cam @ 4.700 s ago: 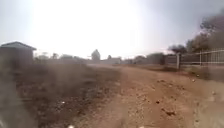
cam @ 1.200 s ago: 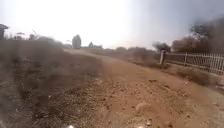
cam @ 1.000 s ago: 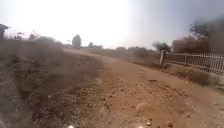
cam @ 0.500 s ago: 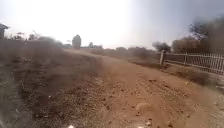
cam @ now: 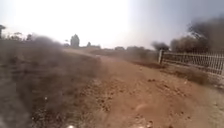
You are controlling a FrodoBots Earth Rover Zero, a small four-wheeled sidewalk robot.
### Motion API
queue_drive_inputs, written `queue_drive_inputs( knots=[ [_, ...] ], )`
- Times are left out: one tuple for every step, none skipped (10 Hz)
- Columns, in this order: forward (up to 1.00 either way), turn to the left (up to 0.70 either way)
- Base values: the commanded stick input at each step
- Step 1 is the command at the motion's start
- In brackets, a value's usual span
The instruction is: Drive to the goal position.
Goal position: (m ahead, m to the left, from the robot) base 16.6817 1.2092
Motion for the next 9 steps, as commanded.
queue_drive_inputs(
  knots=[
    [0.45,0.00],
    [0.45,0.00],
    [0.45,0.00],
    [0.45,0.00],
    [0.45,0.00],
    [0.45,0.00],
    [0.45,0.00],
    [0.45,0.00],
    [0.45,0.00]
  ],
)
